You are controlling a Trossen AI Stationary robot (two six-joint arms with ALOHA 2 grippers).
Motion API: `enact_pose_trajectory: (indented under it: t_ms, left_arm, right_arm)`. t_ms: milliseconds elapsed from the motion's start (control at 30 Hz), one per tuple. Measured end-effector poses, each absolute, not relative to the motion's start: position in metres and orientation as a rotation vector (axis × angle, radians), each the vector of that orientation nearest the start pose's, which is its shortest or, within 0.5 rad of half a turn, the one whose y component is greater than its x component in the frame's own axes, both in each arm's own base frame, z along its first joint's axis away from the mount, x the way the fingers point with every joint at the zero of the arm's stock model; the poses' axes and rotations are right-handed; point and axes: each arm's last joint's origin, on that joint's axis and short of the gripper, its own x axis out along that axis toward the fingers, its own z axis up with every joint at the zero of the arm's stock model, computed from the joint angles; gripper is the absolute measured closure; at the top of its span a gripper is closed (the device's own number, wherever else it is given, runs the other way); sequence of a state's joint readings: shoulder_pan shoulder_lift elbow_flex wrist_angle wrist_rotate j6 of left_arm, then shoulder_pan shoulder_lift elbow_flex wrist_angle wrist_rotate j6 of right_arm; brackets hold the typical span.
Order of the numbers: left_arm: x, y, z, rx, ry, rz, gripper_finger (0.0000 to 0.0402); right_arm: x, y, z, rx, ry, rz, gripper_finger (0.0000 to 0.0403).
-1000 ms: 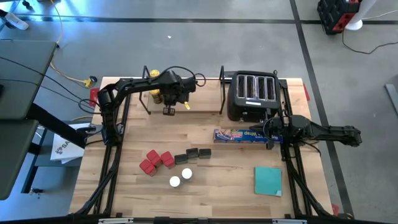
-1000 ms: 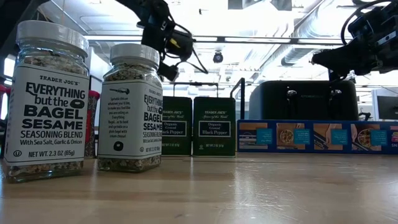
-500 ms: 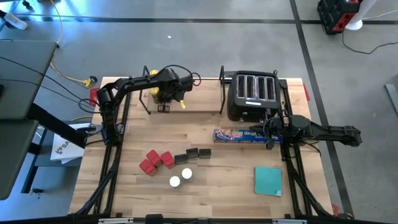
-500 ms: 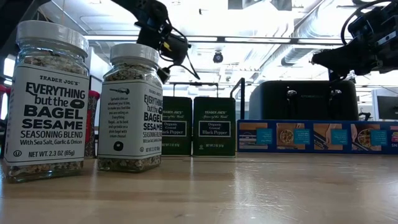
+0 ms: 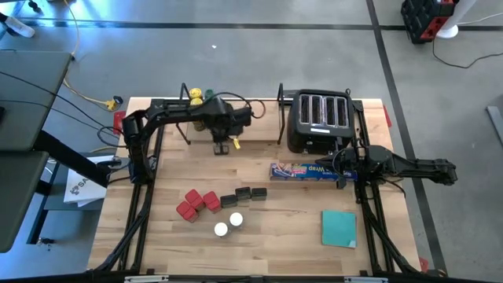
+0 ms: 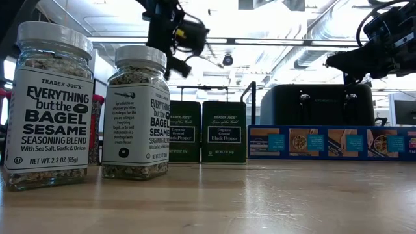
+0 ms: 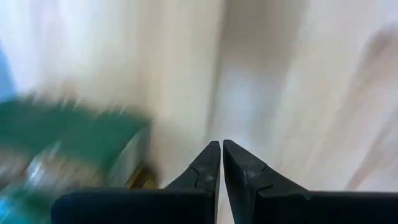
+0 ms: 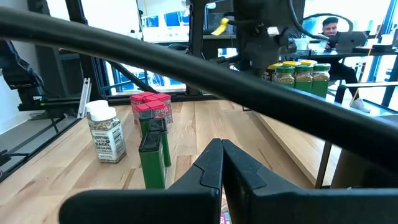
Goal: Shelf spices
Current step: Put the right green seasoning can on the shelf
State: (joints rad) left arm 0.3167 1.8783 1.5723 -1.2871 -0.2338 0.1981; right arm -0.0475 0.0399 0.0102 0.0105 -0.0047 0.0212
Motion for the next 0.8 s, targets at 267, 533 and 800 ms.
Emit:
enact_pose_trajectory:
  t_ms: [267, 533, 800]
  left_arm:
    - [0.379, 0.064, 0.239, 0.035, 1.222, 0.19, 0.0387]
    - [0.407, 0.011, 0.236, -0.018, 0.907, 0.178, 0.0386]
    - [0.415, -0.016, 0.239, -0.101, 0.831, 0.01, 0.0301]
  right_arm:
    - [0.099, -0.005, 0.165, 0.022, 0.019, -0.043, 0.0403]
    - [0.099, -0.005, 0.165, 0.022, 0.019, -0.043, 0.0403]
    - [0.099, -0.005, 0.165, 0.022, 0.019, -0.043, 0.0403]
